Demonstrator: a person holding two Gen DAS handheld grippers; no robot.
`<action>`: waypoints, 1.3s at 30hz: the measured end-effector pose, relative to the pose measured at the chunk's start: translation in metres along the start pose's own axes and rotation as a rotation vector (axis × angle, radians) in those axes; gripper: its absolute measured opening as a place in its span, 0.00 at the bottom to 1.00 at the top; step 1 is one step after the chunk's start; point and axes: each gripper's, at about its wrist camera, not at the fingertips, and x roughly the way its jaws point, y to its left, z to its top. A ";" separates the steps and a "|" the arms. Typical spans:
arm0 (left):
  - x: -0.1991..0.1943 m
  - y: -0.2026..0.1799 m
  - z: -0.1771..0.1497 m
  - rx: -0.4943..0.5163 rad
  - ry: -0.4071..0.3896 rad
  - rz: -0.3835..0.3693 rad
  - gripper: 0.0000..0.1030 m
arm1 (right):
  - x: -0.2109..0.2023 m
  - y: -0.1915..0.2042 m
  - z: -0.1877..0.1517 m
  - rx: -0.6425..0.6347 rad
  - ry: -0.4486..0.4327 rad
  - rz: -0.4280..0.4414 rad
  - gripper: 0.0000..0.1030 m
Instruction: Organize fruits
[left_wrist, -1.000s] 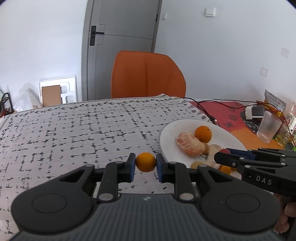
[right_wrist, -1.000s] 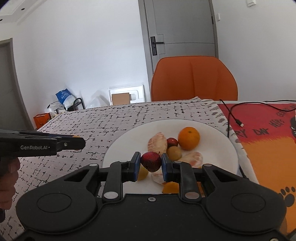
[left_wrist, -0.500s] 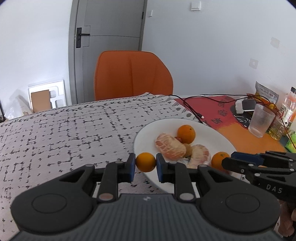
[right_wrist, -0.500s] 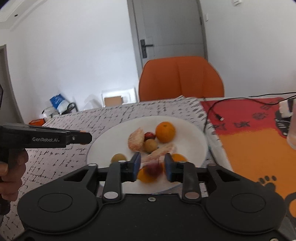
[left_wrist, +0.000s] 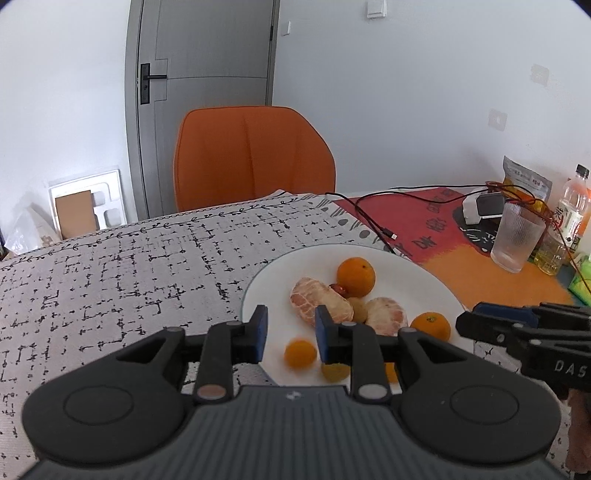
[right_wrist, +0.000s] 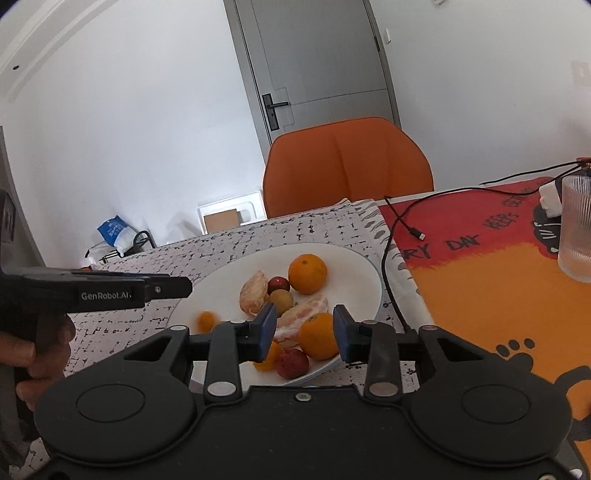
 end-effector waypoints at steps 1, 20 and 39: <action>-0.001 0.000 0.000 -0.001 0.001 0.002 0.26 | 0.000 0.000 -0.001 0.005 0.002 0.004 0.34; -0.043 0.027 -0.010 -0.045 0.015 0.115 0.69 | -0.005 0.018 -0.004 0.024 -0.001 0.046 0.57; -0.114 0.053 -0.018 -0.105 -0.054 0.201 0.97 | -0.036 0.058 0.009 0.000 -0.047 0.081 1.00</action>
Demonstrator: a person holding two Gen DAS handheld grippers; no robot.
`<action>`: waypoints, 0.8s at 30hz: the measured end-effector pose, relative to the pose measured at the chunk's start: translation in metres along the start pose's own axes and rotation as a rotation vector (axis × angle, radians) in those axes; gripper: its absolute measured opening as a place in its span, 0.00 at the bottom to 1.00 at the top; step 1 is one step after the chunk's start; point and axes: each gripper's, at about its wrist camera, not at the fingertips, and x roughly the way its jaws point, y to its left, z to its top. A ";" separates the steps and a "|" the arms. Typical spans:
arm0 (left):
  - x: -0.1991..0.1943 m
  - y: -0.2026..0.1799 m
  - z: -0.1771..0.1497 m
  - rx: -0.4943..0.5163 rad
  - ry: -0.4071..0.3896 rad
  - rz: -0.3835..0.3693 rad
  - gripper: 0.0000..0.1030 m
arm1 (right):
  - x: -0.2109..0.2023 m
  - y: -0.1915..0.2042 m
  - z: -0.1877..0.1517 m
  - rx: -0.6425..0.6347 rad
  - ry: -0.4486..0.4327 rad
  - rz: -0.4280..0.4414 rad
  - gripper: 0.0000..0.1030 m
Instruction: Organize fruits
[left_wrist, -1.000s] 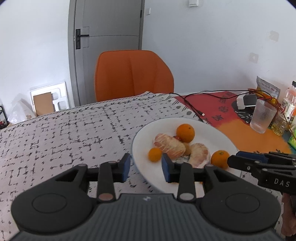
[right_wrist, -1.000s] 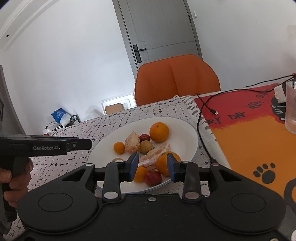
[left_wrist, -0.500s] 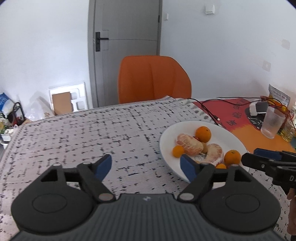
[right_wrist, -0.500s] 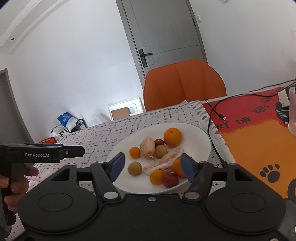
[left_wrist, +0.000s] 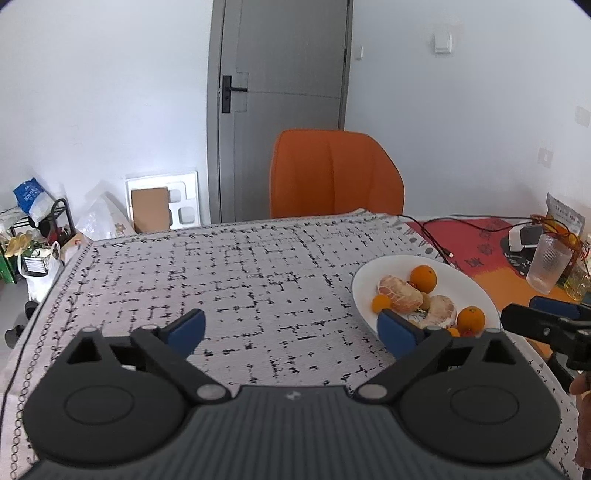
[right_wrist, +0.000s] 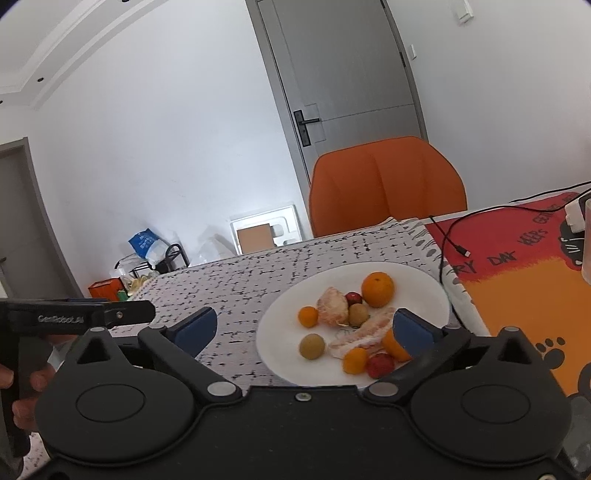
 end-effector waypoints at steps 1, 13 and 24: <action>-0.003 0.002 0.000 -0.002 -0.006 0.001 0.98 | -0.001 0.003 0.001 -0.002 0.001 -0.001 1.00; -0.038 0.027 -0.007 -0.045 -0.030 0.007 1.00 | -0.012 0.033 0.004 -0.037 0.005 0.003 1.00; -0.066 0.042 -0.014 -0.057 -0.071 0.041 1.00 | -0.020 0.052 0.004 -0.044 0.015 0.005 1.00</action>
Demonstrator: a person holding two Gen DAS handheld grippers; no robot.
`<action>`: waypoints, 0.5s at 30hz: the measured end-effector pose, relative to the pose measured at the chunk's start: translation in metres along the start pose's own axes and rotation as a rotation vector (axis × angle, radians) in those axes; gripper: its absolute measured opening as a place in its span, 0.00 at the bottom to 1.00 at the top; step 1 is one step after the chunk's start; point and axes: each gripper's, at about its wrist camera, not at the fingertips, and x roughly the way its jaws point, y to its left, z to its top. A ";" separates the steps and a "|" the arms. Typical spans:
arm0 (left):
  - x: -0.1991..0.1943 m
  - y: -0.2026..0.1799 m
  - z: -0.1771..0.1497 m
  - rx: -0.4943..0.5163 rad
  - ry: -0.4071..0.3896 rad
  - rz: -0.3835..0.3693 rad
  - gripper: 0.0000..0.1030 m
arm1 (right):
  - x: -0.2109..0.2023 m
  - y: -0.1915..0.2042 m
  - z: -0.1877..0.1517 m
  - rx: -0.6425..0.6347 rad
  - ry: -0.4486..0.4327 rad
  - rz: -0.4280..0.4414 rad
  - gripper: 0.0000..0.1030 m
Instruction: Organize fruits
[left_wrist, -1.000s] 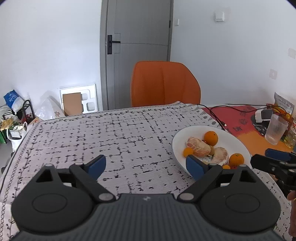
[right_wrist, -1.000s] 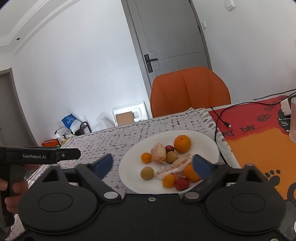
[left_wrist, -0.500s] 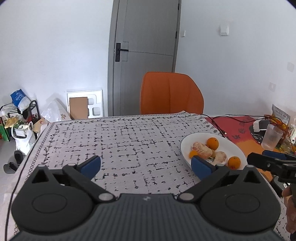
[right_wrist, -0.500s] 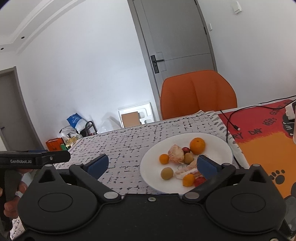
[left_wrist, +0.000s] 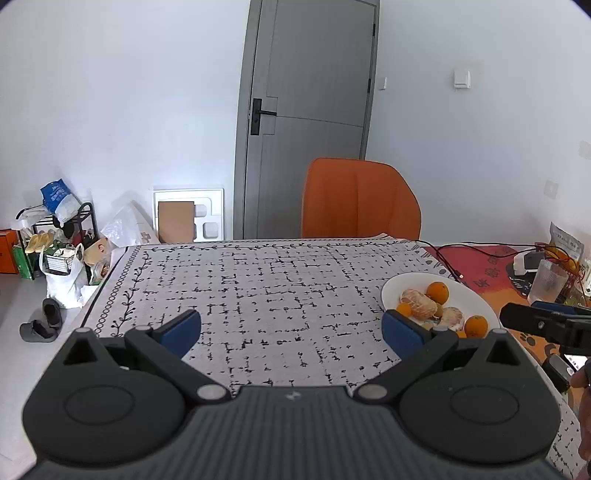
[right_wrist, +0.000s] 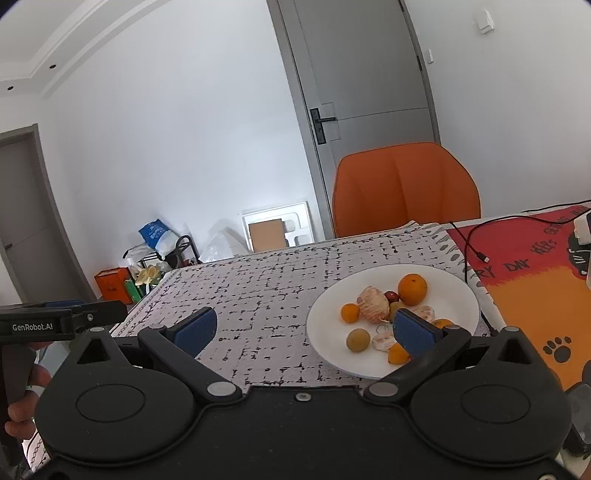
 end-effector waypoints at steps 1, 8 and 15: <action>-0.002 0.001 -0.001 -0.002 -0.001 0.002 1.00 | -0.001 0.002 0.000 -0.005 0.001 -0.001 1.00; -0.012 0.010 -0.007 -0.014 0.000 0.013 1.00 | -0.008 0.011 -0.004 -0.009 0.017 0.012 1.00; -0.025 0.018 -0.014 -0.018 -0.003 0.044 1.00 | -0.019 0.016 -0.010 -0.006 0.022 0.002 1.00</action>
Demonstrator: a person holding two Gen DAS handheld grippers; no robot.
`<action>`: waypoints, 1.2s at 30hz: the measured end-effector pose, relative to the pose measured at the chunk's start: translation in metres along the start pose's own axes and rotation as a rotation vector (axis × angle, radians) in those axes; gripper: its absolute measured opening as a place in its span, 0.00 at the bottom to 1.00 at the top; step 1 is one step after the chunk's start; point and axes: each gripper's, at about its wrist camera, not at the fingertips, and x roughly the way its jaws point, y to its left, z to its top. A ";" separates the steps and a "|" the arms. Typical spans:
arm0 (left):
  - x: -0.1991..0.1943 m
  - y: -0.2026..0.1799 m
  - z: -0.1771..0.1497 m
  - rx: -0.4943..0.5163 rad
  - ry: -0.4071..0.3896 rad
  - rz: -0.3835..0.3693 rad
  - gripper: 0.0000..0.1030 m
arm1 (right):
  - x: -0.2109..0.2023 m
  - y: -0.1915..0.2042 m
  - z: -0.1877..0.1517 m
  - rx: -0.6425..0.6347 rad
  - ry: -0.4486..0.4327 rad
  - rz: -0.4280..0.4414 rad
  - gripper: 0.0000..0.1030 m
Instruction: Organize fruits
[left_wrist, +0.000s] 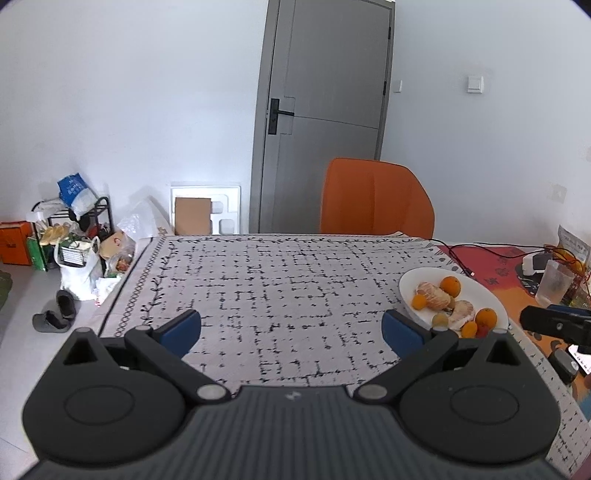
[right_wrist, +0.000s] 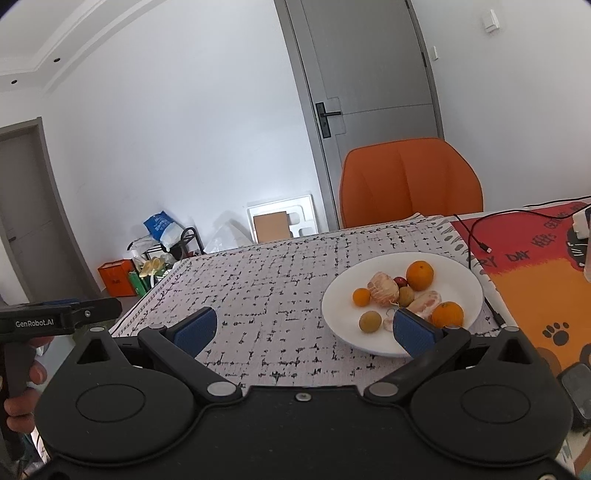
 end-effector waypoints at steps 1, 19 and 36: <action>-0.004 0.001 -0.002 0.003 -0.003 0.003 1.00 | -0.002 0.000 -0.001 -0.001 -0.002 0.002 1.00; -0.018 0.012 -0.026 0.006 0.012 0.034 1.00 | -0.015 -0.001 -0.023 0.016 0.036 -0.017 1.00; -0.017 0.013 -0.033 0.019 0.031 0.055 1.00 | -0.014 0.000 -0.028 -0.005 0.052 -0.023 1.00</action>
